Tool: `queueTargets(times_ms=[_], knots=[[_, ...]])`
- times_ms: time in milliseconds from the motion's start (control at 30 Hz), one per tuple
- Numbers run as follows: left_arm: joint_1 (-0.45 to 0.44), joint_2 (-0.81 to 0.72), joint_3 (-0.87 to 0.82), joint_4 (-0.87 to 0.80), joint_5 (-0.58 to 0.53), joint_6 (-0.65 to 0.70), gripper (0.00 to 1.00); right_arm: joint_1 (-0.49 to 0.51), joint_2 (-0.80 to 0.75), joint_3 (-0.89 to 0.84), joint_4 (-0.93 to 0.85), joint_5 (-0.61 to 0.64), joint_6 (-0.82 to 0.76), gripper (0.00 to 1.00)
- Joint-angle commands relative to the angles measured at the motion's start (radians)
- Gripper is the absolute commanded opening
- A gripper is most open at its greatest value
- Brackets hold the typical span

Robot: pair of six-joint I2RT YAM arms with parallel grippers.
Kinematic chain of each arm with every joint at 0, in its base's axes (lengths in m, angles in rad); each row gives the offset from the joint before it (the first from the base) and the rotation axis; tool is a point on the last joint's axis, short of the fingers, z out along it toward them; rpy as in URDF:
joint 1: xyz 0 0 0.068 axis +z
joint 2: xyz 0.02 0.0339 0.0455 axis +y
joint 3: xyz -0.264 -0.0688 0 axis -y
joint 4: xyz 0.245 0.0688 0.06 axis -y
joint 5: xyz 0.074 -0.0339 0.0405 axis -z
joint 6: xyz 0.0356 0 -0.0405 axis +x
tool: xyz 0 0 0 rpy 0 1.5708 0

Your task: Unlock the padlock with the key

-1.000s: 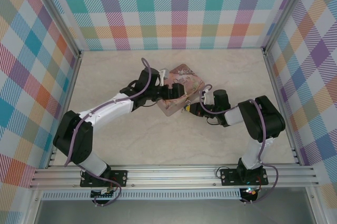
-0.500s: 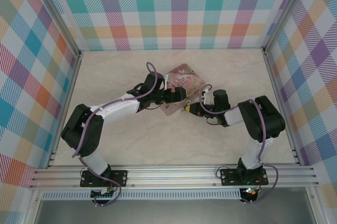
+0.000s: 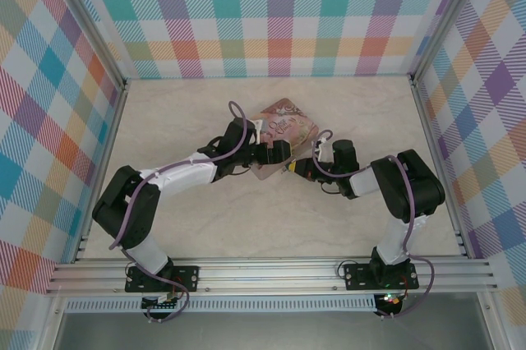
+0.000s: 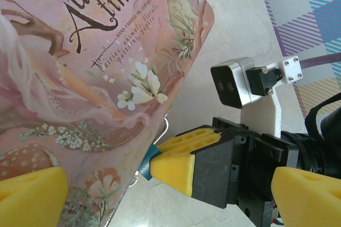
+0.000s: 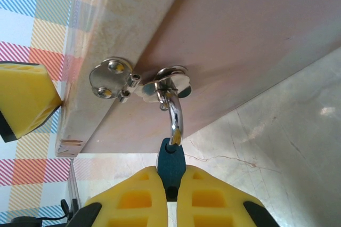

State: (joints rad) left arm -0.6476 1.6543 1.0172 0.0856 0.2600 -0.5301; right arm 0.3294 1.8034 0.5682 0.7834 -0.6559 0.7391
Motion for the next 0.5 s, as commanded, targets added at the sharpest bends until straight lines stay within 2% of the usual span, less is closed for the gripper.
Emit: queueTargets(times_ms=[0, 467], knots=[[0.001, 0.066, -0.099, -0.246, -0.065, -0.013, 0.99, -0.022, -0.027, 0.018, 0.119, 0.029, 0.011, 0.07], [0.005, 0.042, -0.151, -0.221, -0.099, -0.030, 1.00, -0.089, -0.051, 0.035, 0.042, 0.014, -0.043, 0.07]])
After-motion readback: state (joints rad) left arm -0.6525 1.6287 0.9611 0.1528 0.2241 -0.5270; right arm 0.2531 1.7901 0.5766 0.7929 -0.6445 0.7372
